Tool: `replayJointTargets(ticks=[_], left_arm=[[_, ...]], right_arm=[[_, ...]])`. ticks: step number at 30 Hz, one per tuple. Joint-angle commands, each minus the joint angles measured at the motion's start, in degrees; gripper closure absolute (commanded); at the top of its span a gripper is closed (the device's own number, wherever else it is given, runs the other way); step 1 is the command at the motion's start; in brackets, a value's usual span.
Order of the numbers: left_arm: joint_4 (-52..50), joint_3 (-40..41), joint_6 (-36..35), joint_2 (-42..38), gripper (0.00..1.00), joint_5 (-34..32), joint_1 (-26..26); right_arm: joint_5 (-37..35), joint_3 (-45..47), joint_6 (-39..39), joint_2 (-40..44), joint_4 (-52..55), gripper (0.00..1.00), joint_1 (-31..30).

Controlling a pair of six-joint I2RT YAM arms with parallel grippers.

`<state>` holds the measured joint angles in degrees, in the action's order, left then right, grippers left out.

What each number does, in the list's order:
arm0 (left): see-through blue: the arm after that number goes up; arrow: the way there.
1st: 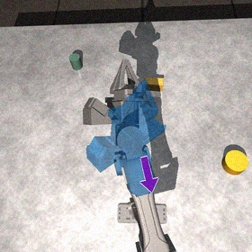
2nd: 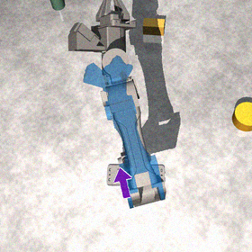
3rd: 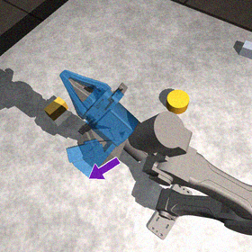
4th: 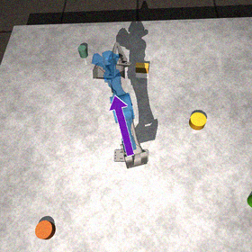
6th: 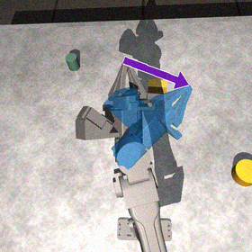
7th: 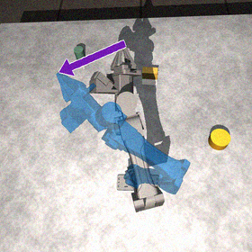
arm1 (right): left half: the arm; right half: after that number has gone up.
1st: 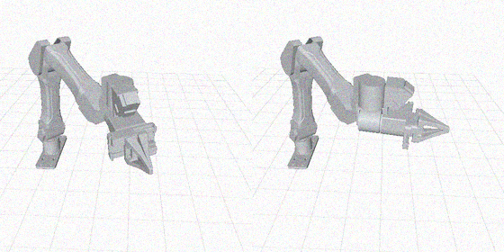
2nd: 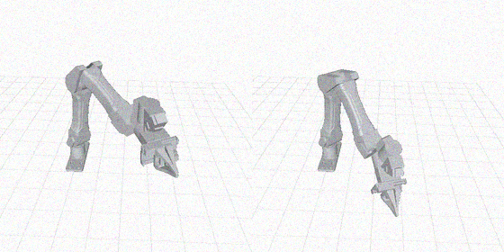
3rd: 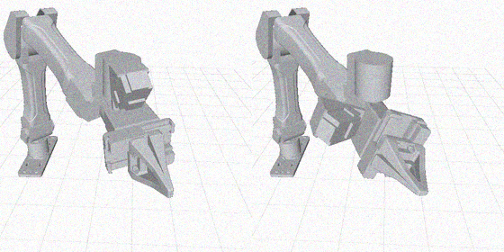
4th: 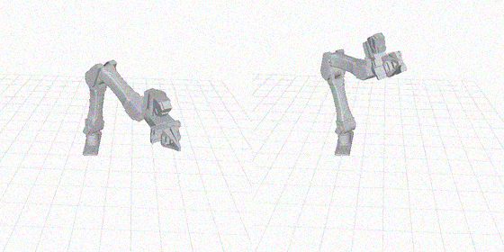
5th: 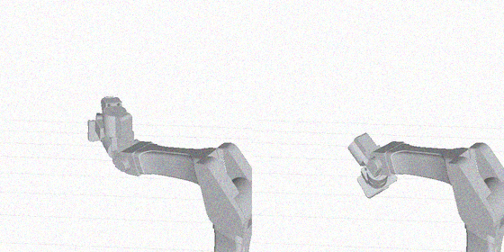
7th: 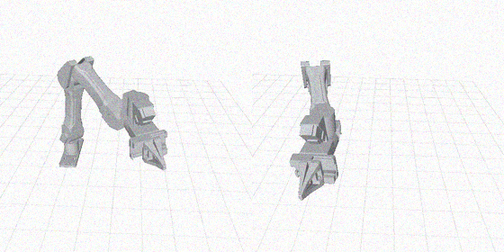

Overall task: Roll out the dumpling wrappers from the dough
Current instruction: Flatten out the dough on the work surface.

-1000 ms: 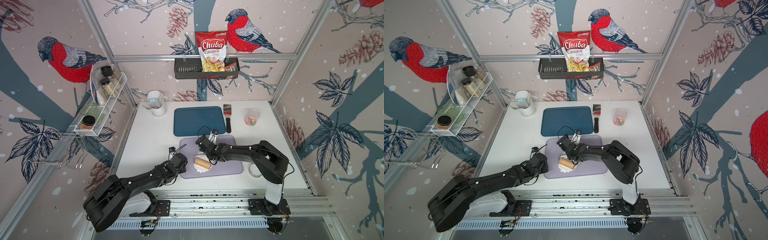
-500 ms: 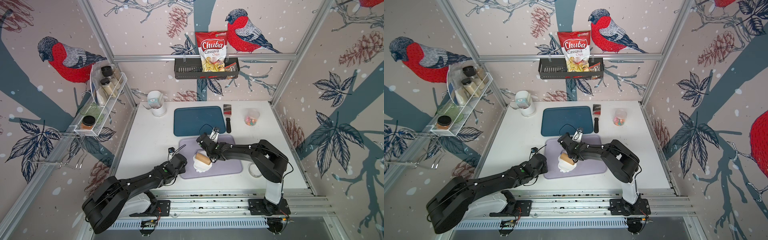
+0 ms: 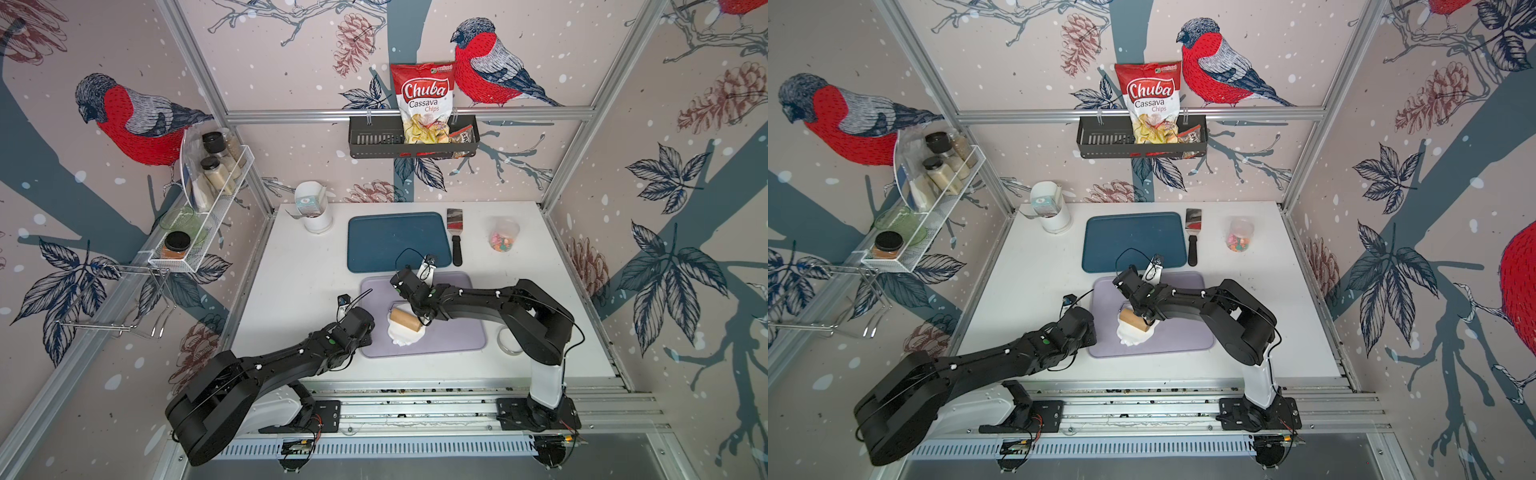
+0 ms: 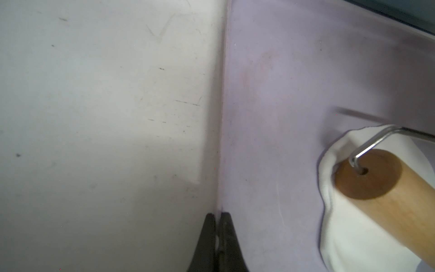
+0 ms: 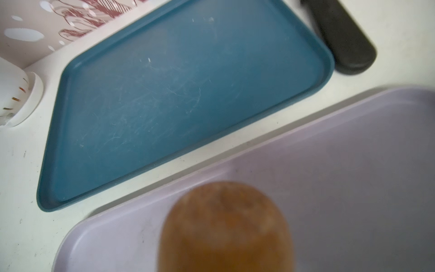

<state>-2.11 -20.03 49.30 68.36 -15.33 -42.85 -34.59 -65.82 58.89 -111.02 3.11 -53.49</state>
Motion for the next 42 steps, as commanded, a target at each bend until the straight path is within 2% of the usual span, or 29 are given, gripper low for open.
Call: replayJointTargets(ticks=[1, 4, 9, 11, 15, 16, 18, 24, 26, 28, 32, 34, 39, 42], left_arm=[[0.81, 0.34, 0.65, -0.06, 1.0, 0.57, 0.15], [1.05, 0.3, 0.63, -0.1, 1.0, 0.61, 0.14], [0.76, -0.06, 0.49, 0.35, 1.0, 0.17, 0.18], [0.74, 0.04, 0.53, 0.37, 1.0, 0.29, 0.16], [0.88, 0.53, 0.66, -0.04, 1.0, 0.51, 0.14], [1.07, 0.72, 0.77, -0.17, 1.0, 0.53, 0.09], [1.22, 0.87, 0.78, -0.26, 1.0, 0.59, 0.18], [1.0, 0.18, 0.65, 0.87, 1.0, 0.16, 0.14], [0.62, 0.0, 0.66, 0.97, 1.0, 0.15, 0.14], [0.7, 0.29, 0.67, 0.56, 1.0, 0.09, 0.1], [0.63, 0.54, 0.62, 0.11, 1.0, 0.19, 0.14], [0.61, 0.48, 0.62, 0.11, 1.0, 0.27, 0.14], [1.25, 0.28, 0.71, 0.69, 1.0, 0.25, 0.14], [1.06, 0.25, 0.72, 0.84, 1.0, 0.35, 0.14]], right_arm=[[-4.03, 0.32, -1.02, -0.07, 5.49, 1.0, 4.32], [-3.98, -0.06, -2.06, 0.14, 5.48, 1.0, 4.07], [0.5, -1.37, -1.98, -2.14, 6.14, 1.0, -3.96], [1.07, -0.7, -1.82, -1.7, 5.5, 1.0, -3.37], [-1.16, 1.1, -1.81, 0.53, 4.6, 1.0, 4.45], [-3.1, 1.23, -2.07, 1.0, 4.82, 1.0, 5.54], [-2.55, 1.32, -2.22, 1.8, 5.0, 1.0, 6.83], [2.76, 1.36, -1.72, 0.32, 5.03, 1.0, -3.41], [3.18, 1.82, -1.26, 0.15, 4.76, 1.0, -2.71], [2.76, 2.55, -1.31, 0.86, 4.38, 1.0, 0.77], [-1.81, 3.27, -2.48, 3.11, 4.52, 1.0, 6.48], [-1.51, 3.75, -3.23, 4.1, 4.04, 1.0, 5.2], [1.9, 2.27, -2.08, 1.64, 5.17, 1.0, -3.47], [2.26, 3.19, -0.96, 1.24, 4.36, 1.0, -0.19]])
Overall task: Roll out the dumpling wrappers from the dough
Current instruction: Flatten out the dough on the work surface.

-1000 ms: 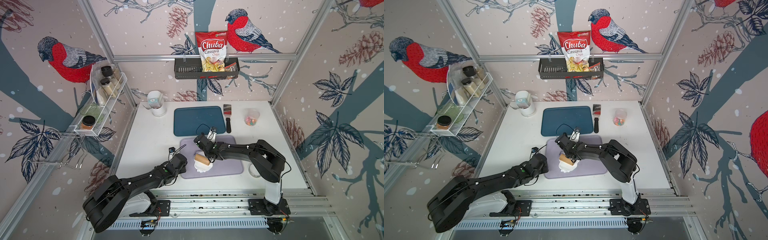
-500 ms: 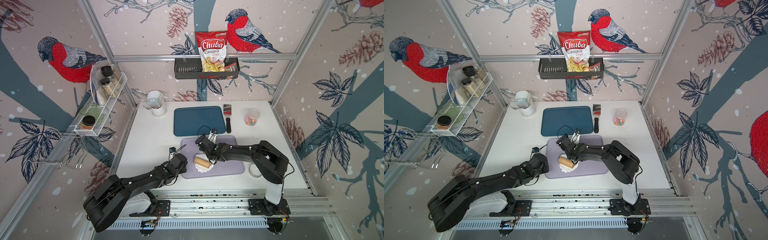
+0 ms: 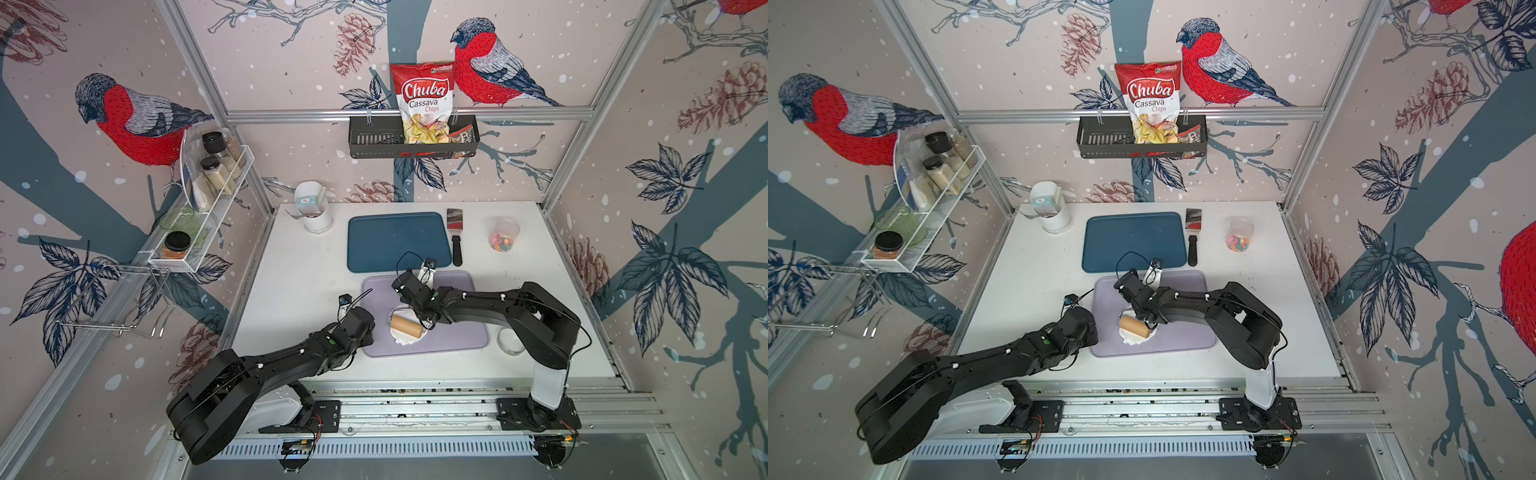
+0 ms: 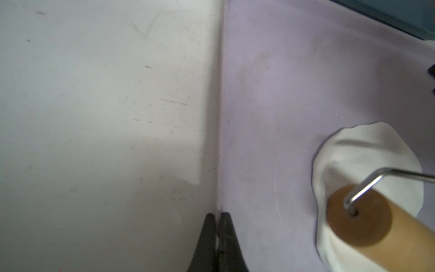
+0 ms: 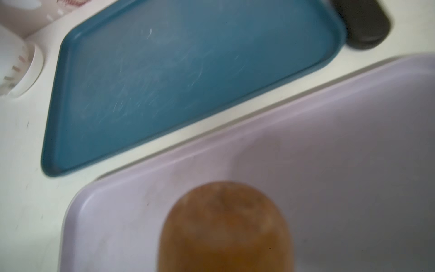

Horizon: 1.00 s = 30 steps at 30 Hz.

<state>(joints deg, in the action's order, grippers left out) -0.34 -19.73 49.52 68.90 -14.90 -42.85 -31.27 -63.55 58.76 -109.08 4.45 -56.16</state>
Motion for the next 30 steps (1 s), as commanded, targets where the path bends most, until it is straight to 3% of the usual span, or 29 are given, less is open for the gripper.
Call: replayJointTargets(ticks=[1, 5, 12, 16, 19, 25, 27, 30], left_arm=[[-0.97, -0.12, 0.49, 0.23, 1.0, -0.08, 0.14], [-1.26, -0.03, 0.41, -0.43, 1.0, -0.39, 0.11], [-1.63, -0.43, 0.33, 0.07, 1.0, -0.7, 0.21], [-1.74, -0.22, 0.32, -0.42, 1.0, -0.44, 0.2], [-1.39, -0.22, 0.2, -0.56, 1.0, -0.29, 0.14], [-0.92, -1.59, -0.62, 1.04, 1.0, 0.13, 0.16], [-1.24, -1.61, -0.63, 0.91, 1.0, 0.04, 0.14], [-1.94, -1.09, -0.65, -0.08, 1.0, -0.29, 0.14]], right_arm=[[-1.4, 1.51, -0.87, -0.3, 2.36, 1.0, 4.49], [-5.27, 1.44, -2.24, 1.09, 3.03, 1.0, 7.94], [-1.29, 0.3, -1.47, -1.32, 4.36, 1.0, -1.96], [-2.45, 3.58, -1.46, 1.02, 1.92, 1.0, 5.96], [-4.78, 2.86, -2.2, 1.56, 3.53, 1.0, 8.18], [-1.45, 1.26, -1.1, -0.73, 4.63, 1.0, -1.56], [-1.45, 2.44, -0.4, -0.27, 4.26, 1.0, -0.17], [-1.57, 5.87, -0.66, 2.49, 1.42, 1.0, 7.04]])
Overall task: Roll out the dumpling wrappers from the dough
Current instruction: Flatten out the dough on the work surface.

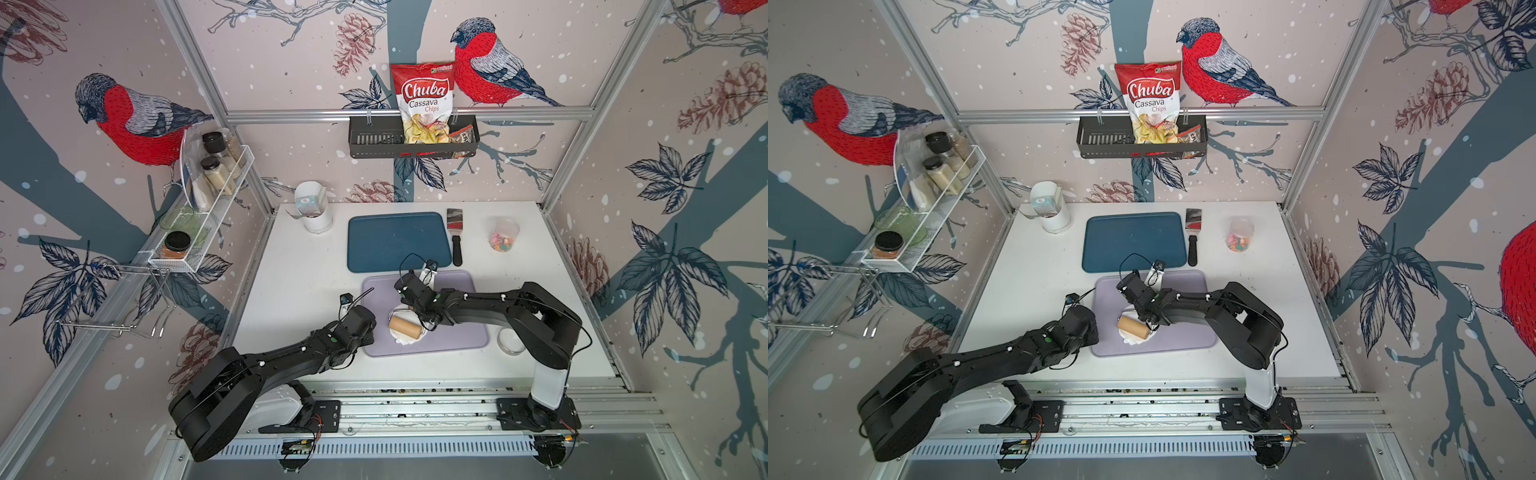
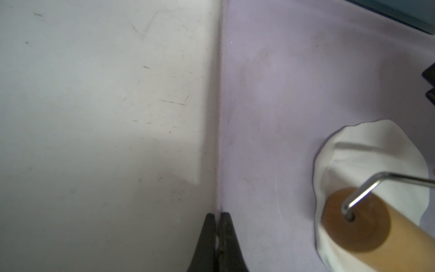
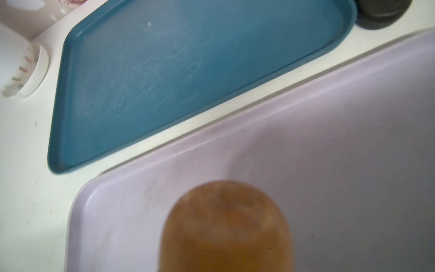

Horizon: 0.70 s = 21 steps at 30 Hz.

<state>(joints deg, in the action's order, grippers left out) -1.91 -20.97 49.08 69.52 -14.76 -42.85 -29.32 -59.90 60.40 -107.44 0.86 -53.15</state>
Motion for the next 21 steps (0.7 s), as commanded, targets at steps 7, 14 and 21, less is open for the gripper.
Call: replayJointTargets(ticks=[7, 14, 21], left_arm=[[1.47, 0.8, -0.3, -0.99, 1.0, 0.06, 0.14], [0.3, 0.13, -0.68, -0.72, 1.0, -0.32, 0.14], [1.11, 0.3, -0.61, 0.33, 1.0, -0.4, 0.18]], right_arm=[[-2.73, 0.43, -2.96, 0.43, 5.93, 1.0, -0.41], [-4.36, 1.24, -2.89, 2.21, 5.44, 1.0, 4.47], [-3.53, 0.96, -3.1, 1.61, 5.34, 1.0, 0.25]])
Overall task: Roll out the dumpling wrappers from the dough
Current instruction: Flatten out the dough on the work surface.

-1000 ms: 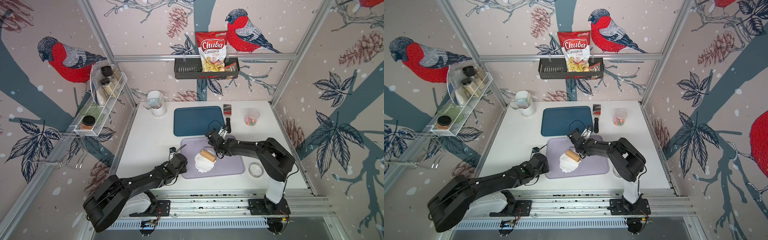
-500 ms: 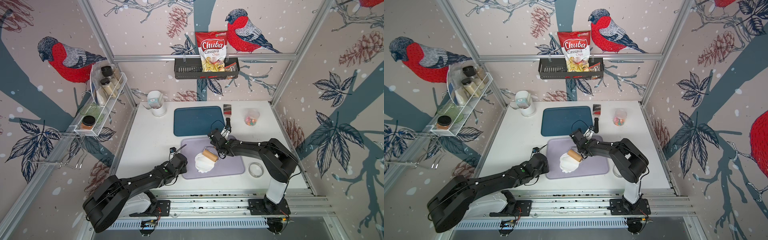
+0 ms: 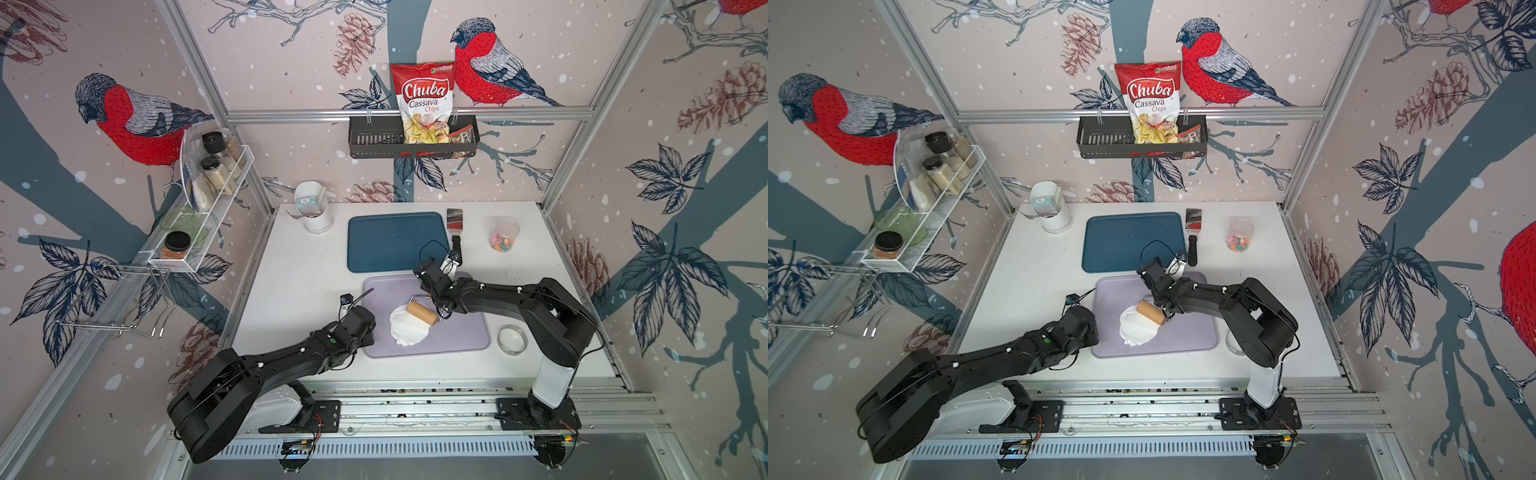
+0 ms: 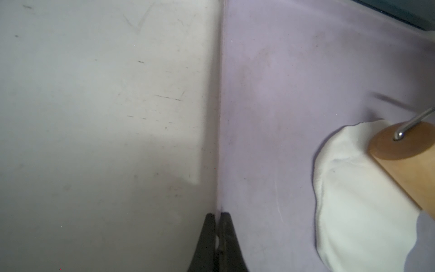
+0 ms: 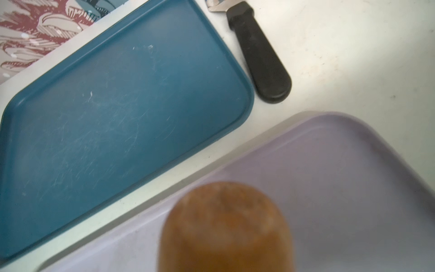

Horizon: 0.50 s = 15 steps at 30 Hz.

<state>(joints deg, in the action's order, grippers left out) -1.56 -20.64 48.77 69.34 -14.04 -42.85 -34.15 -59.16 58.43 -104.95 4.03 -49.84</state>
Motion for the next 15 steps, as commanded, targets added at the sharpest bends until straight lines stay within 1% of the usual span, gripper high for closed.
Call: replayJointTargets(ticks=[1, 2, 4, 7, 9, 11, 15], left_arm=[[0.69, -0.2, -0.34, 0.67, 1.0, -1.18, 0.19], [0.49, -0.26, -0.35, 0.66, 1.0, -1.43, 0.14], [0.25, -0.27, -0.55, 0.49, 1.0, -1.59, 0.14], [0.15, -0.1, -0.97, 0.48, 1.0, -1.32, 0.18], [-0.35, -0.35, -0.94, 0.77, 1.0, -1.42, 0.14], [-0.16, -0.36, -1.05, 0.89, 1.0, -1.48, 0.13], [0.02, -0.45, -1.27, 1.06, 1.0, -1.77, 0.16]], right_arm=[[1.66, -0.5, -0.53, -1.81, 2.61, 1.0, -4.92], [1.61, -1.36, 0.26, -2.61, 3.64, 1.0, -6.45], [2.46, -1.07, 1.02, -2.56, 3.79, 1.0, -5.75], [3.4, 2.0, 0.51, 0.95, 0.52, 1.0, 0.02], [0.47, 2.01, -1.22, 2.86, 0.85, 1.0, 2.38], [-1.86, 1.34, -2.42, 3.37, 1.86, 1.0, 2.52], [1.68, 0.34, -1.16, 1.67, 2.21, 1.0, -0.91]])
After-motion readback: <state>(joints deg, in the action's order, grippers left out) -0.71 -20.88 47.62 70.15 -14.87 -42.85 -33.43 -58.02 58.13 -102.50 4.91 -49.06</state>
